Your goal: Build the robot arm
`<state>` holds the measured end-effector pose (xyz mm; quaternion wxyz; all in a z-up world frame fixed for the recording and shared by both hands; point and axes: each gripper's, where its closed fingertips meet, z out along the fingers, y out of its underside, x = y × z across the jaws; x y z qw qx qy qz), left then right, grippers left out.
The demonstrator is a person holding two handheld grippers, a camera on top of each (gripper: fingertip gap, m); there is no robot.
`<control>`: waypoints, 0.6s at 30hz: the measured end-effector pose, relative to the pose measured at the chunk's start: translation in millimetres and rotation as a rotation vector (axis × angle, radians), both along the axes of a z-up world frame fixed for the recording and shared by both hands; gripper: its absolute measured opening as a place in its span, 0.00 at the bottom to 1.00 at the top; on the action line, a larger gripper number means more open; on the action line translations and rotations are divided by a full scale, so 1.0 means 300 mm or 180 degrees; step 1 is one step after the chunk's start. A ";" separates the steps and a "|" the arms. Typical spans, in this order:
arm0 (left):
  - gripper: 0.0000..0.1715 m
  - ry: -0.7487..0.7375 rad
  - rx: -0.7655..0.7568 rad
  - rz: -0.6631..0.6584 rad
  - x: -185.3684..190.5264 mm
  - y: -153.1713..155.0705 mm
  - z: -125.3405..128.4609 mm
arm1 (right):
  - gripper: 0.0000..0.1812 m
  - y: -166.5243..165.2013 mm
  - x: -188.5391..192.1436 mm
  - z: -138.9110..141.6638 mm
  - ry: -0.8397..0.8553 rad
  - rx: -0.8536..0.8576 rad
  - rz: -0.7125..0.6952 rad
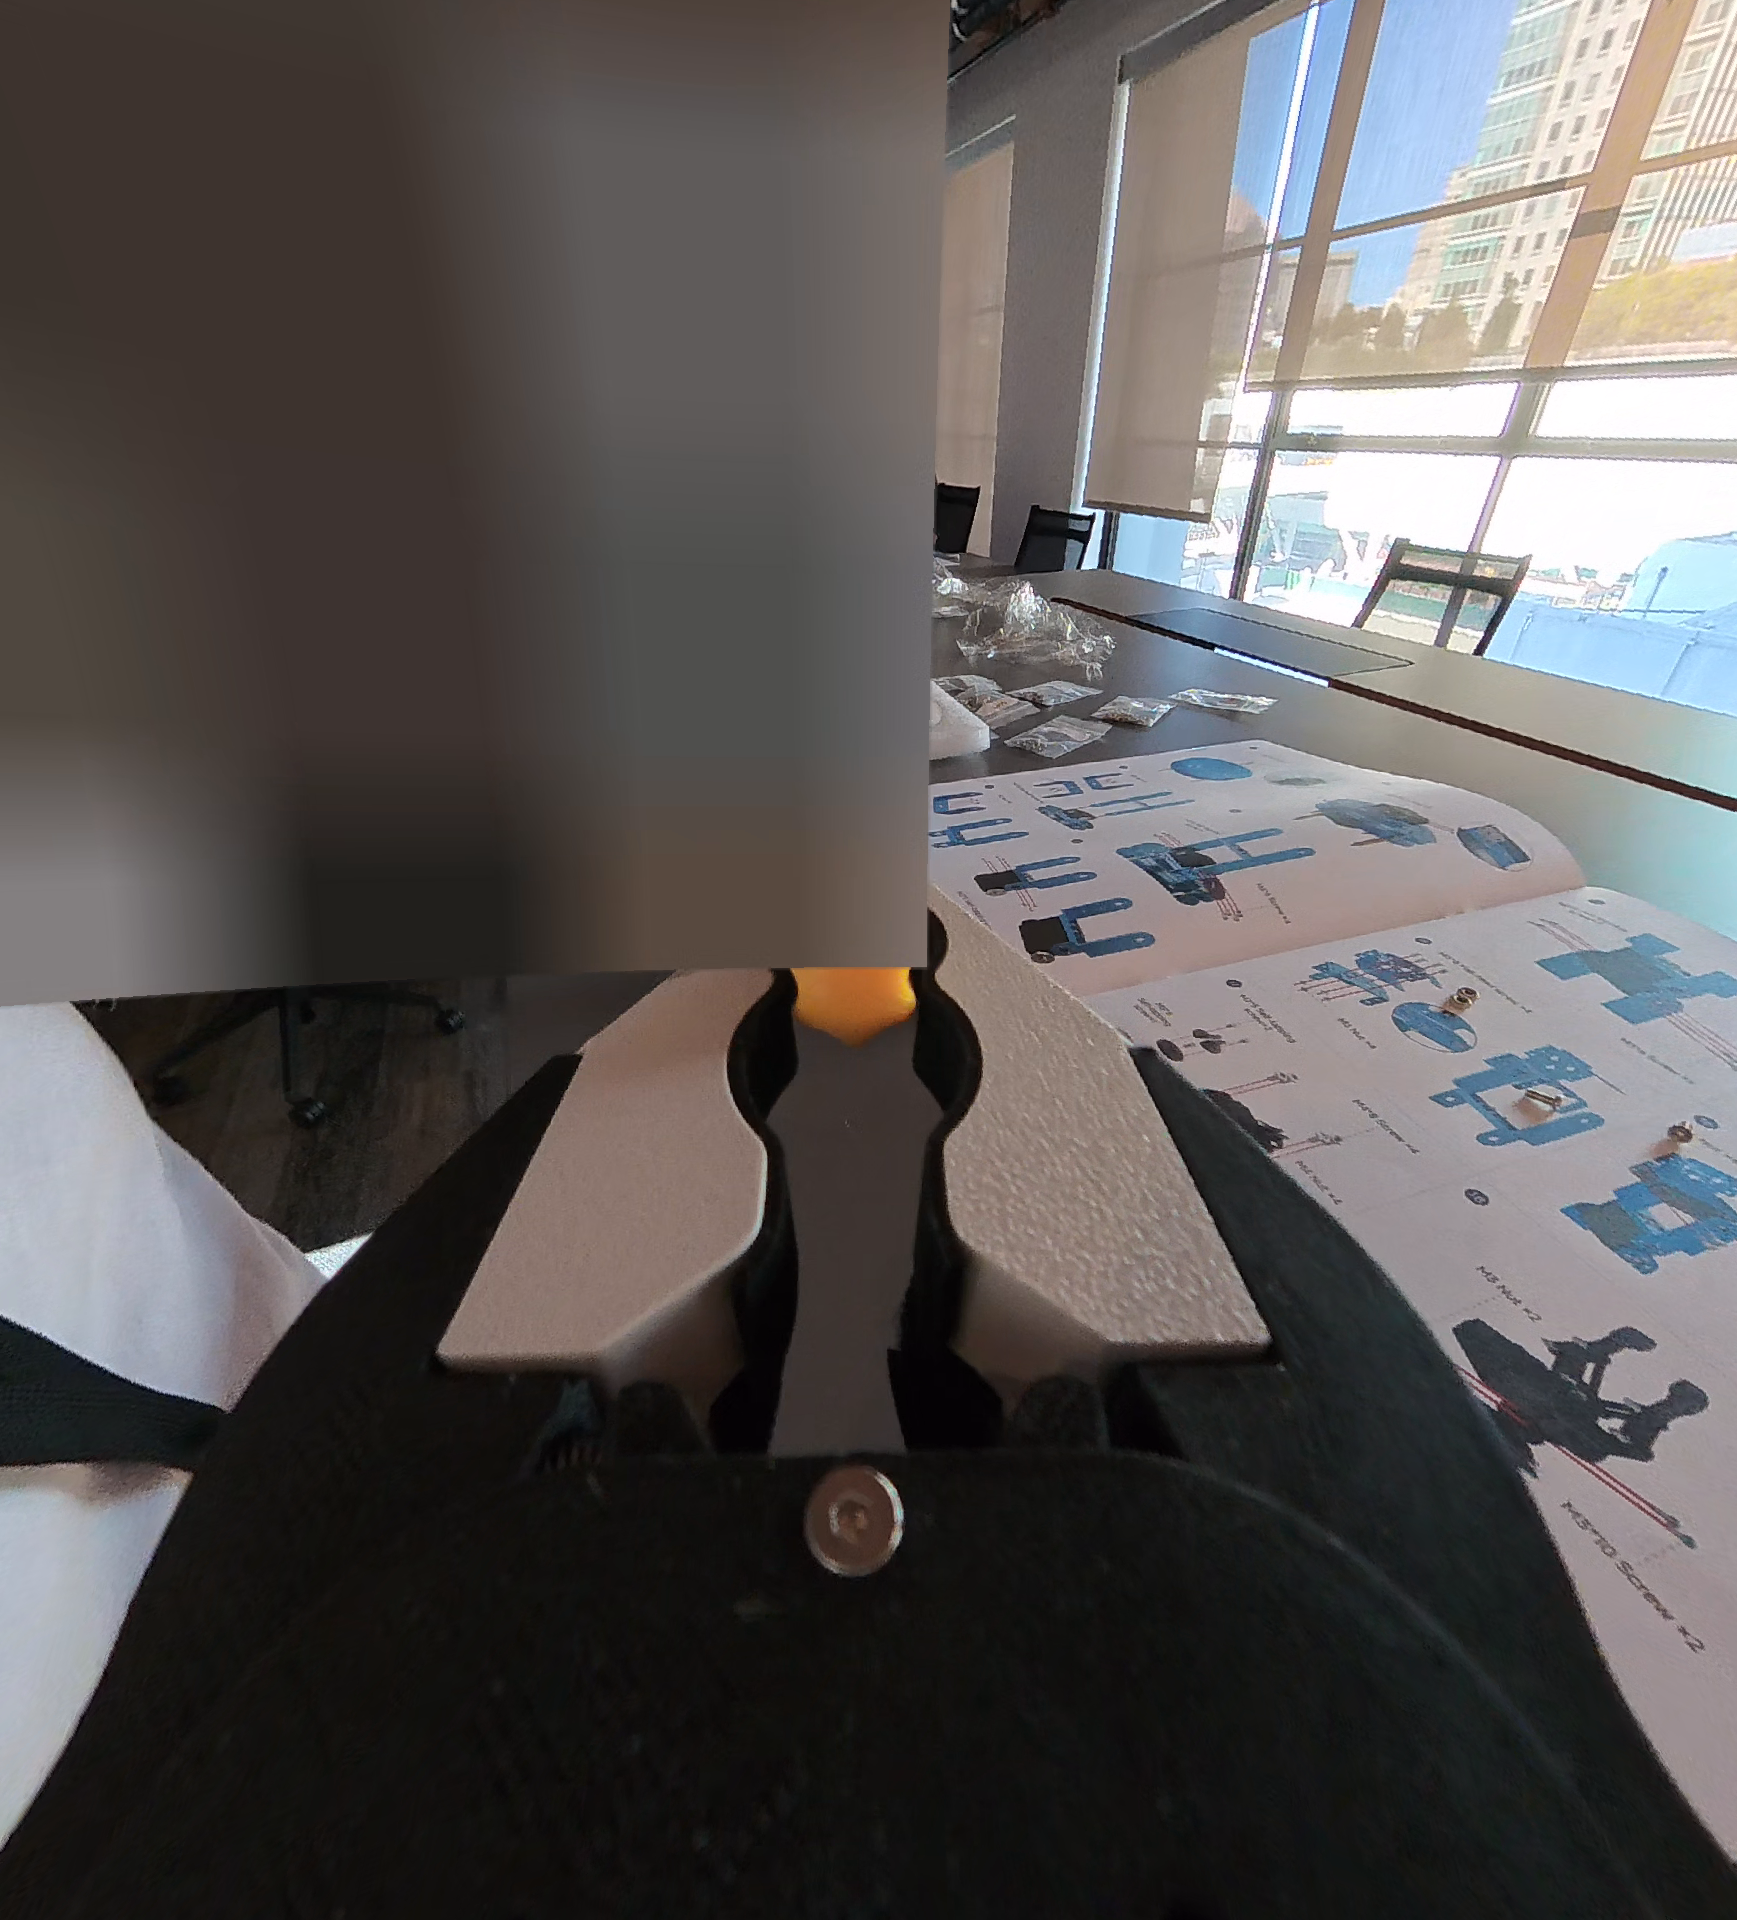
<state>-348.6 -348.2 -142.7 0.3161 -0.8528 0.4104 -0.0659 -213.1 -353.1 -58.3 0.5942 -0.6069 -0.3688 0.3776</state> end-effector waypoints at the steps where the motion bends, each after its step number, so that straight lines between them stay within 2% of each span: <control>1: 0.03 -0.0116 0.0035 -0.0025 -0.033 -0.011 0.029 | 0.08 0.002 0.002 -0.001 -0.0005 -0.0005 -0.0009; 5: 0.03 -0.0020 0.0261 -0.0150 -0.258 -0.001 0.117 | 0.09 0.021 -0.023 -0.032 -0.0052 -0.0359 0.0159; 9: 0.03 0.0026 0.0126 -0.0824 -0.377 0.041 0.102 | 0.09 0.037 -0.123 -0.056 0.0065 -0.1046 0.0507; 14: 0.03 -0.0213 -0.0284 -0.1206 -0.427 0.114 0.052 | 0.09 0.105 -0.243 -0.071 0.0544 -0.1887 0.0554; 18: 0.03 -0.0126 -0.0398 -0.1693 -0.438 0.129 0.003 | 0.08 0.137 -0.314 -0.088 0.0974 -0.2649 0.0604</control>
